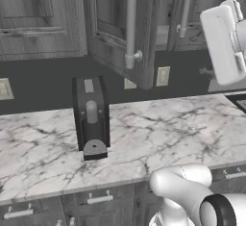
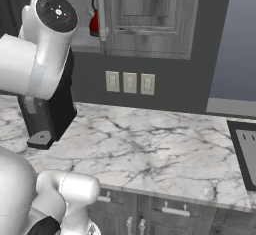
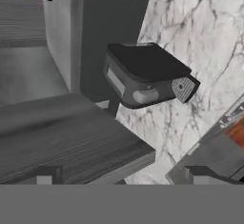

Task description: Open the cabinet, pick the kettle from the cabinet, and place it in the sink.

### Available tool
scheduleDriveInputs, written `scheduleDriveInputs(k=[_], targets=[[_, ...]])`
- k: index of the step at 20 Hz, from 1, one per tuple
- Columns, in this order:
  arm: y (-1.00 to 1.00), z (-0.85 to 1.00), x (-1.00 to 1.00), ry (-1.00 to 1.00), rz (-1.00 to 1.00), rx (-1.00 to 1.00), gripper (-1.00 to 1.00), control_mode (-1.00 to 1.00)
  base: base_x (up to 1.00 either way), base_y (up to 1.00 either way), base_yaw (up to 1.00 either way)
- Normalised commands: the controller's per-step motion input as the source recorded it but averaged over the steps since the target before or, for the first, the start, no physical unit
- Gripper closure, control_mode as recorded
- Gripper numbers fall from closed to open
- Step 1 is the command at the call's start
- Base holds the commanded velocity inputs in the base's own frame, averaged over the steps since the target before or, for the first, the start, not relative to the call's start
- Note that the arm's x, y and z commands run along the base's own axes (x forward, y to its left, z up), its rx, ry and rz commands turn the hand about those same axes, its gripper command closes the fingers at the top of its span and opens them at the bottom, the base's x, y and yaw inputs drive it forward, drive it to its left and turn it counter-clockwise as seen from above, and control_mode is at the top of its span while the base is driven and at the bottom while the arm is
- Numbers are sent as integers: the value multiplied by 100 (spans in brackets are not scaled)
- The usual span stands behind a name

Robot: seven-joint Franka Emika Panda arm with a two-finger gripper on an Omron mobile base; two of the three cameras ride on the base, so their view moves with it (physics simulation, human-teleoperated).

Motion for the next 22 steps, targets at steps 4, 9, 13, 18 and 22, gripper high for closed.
scheduleDriveInputs(k=[4, 9, 13, 18, 22], targets=[[4, 0, 40, 0, 18, 18, -100, -100, 0, 0, 0], [35, -10, 33, -1, 10, 4, -100, -100, 0, 0, 0], [34, -3, 38, 0, 3, 1, -100, -100, 0, 0, 0], [23, 0, 31, -1, 3, 5, -100, -100, 0, 0, 0], [30, -1, 21, -5, 4, 4, -100, -100, 0, 0, 0]])
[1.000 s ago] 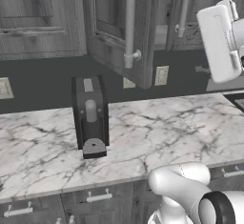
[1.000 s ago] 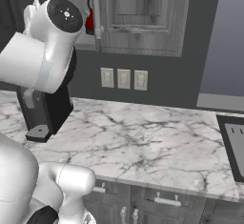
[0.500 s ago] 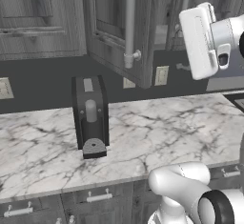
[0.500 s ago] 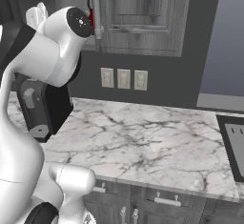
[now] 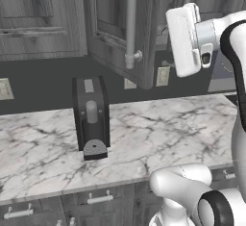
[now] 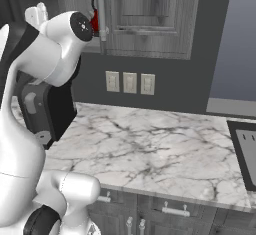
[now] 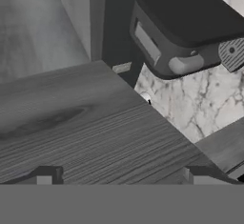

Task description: Open the cabinet, pick the kettle from the cabinet, and place it in the sink.

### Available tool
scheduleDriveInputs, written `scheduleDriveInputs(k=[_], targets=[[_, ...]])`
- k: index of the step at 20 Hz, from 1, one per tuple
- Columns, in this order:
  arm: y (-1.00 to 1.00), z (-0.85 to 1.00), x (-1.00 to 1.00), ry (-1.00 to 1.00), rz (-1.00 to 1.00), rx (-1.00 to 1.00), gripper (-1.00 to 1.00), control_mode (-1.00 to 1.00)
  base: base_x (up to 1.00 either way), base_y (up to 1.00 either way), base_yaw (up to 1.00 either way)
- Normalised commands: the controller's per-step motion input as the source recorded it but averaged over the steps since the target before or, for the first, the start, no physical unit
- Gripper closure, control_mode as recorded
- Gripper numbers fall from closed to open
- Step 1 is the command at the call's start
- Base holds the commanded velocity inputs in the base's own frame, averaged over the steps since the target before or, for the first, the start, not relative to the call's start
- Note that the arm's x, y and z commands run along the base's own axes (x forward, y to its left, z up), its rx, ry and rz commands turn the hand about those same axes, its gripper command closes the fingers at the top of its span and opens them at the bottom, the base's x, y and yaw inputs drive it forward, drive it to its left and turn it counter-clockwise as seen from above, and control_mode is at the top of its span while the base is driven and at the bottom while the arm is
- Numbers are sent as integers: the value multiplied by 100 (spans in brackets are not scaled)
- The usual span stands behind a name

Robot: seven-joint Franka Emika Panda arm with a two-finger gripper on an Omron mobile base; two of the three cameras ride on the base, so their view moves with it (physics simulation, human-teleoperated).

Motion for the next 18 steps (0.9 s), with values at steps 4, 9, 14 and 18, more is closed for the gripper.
scheduleDriveInputs(k=[4, 9, 14, 18], targets=[[35, -1, 14, -3, 6, 2, -100, -100, 0, 0, 0], [46, 0, 5, -7, 5, 0, -100, -100, 0, 0, 0], [51, -2, -1, -7, 6, 0, -100, -100, 0, 0, 0], [64, -4, -4, -6, 5, 0, -100, -100, 0, 0, 0]])
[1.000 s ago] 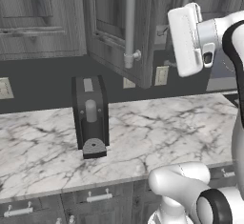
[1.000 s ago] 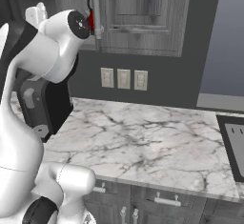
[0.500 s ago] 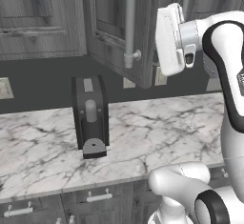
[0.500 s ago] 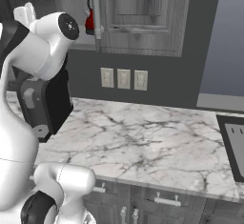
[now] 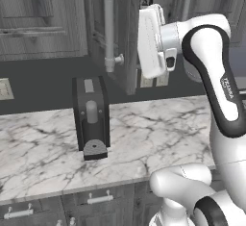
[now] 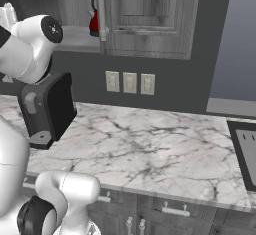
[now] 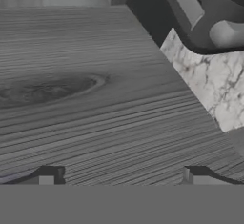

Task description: Open the cabinet, pick the kettle from the cabinet, and place it in the sink.

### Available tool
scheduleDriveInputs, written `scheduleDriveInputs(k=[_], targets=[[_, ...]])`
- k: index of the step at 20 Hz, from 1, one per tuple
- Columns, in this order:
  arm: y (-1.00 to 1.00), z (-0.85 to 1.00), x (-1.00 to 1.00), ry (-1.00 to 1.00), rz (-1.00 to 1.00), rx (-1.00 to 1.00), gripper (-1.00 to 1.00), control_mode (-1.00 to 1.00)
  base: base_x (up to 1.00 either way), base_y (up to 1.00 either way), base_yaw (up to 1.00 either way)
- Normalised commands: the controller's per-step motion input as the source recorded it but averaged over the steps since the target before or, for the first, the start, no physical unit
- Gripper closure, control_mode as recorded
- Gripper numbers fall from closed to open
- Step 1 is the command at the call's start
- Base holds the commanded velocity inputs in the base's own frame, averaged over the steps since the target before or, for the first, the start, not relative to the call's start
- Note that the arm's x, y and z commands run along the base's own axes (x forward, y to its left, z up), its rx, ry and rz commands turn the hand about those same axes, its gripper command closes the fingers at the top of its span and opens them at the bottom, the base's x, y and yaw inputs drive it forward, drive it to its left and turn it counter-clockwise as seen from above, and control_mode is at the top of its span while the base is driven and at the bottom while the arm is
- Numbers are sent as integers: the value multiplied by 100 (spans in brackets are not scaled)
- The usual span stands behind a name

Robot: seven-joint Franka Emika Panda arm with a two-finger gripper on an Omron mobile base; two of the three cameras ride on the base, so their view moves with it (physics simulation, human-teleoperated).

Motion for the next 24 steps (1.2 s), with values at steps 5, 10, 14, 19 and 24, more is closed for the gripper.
scheduleDriveInputs(k=[5, 10, 14, 19, 24], targets=[[71, -5, -1, -3, 3, -3, -100, -100, 0, 0, 0], [64, -11, 5, -1, 0, -6, -100, -100, 0, 0, 0], [14, -8, 14, 0, 0, -1, -100, -100, 0, 0, 0], [-49, 0, 1, 0, 0, 1, -100, -100, 0, 0, 0], [-71, 0, -5, 0, 0, 1, -100, -100, 0, 0, 0]])
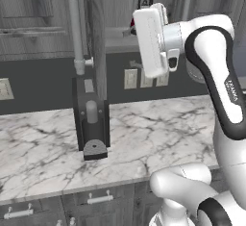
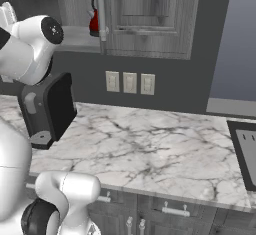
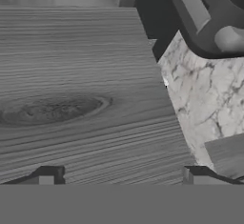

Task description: Open the cabinet, pick the kettle from the cabinet, and place it in the sink.

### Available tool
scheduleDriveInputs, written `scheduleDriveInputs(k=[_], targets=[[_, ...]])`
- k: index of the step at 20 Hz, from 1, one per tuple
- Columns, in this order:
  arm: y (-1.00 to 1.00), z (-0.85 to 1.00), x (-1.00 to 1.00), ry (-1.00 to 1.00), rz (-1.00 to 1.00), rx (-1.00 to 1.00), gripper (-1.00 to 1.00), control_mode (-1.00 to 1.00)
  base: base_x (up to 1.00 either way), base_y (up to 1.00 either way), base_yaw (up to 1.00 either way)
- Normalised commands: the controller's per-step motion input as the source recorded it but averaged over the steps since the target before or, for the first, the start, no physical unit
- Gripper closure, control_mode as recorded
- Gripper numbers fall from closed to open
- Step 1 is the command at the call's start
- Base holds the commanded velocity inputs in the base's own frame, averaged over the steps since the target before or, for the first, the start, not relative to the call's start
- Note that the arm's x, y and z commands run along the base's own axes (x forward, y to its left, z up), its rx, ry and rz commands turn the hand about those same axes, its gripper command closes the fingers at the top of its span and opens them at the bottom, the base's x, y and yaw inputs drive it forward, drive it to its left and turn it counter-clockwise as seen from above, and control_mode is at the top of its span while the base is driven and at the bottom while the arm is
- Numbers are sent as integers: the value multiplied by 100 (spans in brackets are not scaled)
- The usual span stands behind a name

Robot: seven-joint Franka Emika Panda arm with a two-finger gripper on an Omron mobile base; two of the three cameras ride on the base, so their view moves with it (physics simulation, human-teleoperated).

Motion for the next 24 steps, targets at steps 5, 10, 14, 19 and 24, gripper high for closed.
scheduleDriveInputs(k=[5, 10, 14, 19, 24], targets=[[-73, 1, -10, -5, 0, 0, -100, -100, 0, 0, 0], [-63, 10, -8, -8, 0, -4, -100, -100, 0, 0, 0], [-53, 11, -10, -13, 5, -14, -100, -100, 0, 0, 0], [-42, 7, -7, -13, 7, -22, -100, -100, 0, 0, 0], [-39, 2, 0, -21, 5, -30, -100, -100, 0, 0, 0]])
